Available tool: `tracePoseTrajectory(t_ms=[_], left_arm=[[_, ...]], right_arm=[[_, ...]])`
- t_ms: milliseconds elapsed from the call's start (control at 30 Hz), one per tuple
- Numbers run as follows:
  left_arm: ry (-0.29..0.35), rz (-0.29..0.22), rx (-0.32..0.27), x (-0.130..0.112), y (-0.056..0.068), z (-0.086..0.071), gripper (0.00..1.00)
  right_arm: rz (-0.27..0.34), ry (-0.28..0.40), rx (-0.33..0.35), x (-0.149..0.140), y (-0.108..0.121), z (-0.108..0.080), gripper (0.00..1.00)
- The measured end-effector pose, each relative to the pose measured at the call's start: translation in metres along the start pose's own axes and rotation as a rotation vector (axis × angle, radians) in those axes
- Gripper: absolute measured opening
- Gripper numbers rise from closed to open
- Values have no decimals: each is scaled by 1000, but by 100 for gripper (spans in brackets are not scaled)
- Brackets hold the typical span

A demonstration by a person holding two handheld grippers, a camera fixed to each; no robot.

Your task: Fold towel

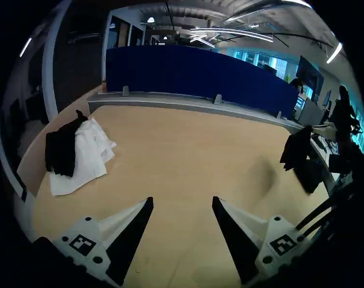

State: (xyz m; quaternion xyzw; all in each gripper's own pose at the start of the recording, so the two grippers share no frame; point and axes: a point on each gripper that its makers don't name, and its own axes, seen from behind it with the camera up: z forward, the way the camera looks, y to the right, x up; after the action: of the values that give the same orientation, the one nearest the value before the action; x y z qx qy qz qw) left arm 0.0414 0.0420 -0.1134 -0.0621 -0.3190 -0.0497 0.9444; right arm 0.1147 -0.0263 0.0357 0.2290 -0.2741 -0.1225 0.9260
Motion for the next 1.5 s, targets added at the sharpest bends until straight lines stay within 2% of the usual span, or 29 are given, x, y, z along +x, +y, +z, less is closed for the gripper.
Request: tracePoseTrajectory(t_ms=[267, 567, 767, 1067, 1267, 1500], left_arm=[[-10, 12, -9, 3, 14, 7, 91], [-13, 22, -16, 8, 27, 11, 91], [-14, 29, -22, 10, 34, 12, 91], [-15, 43, -31, 11, 43, 12, 91], [-15, 46, -35, 12, 47, 12, 91], [-25, 57, -38, 8, 50, 12, 91]], right_arm=[[27, -34, -88, -20, 74, -20, 6], [55, -71, -157, -41, 132, -36, 6], [73, -77, -183, -50, 149, -44, 6], [88, -92, -204, -64, 161, -56, 6], [98, -138, -228, -96, 168, -72, 6], [150, -183, -274, -142, 180, -97, 6]])
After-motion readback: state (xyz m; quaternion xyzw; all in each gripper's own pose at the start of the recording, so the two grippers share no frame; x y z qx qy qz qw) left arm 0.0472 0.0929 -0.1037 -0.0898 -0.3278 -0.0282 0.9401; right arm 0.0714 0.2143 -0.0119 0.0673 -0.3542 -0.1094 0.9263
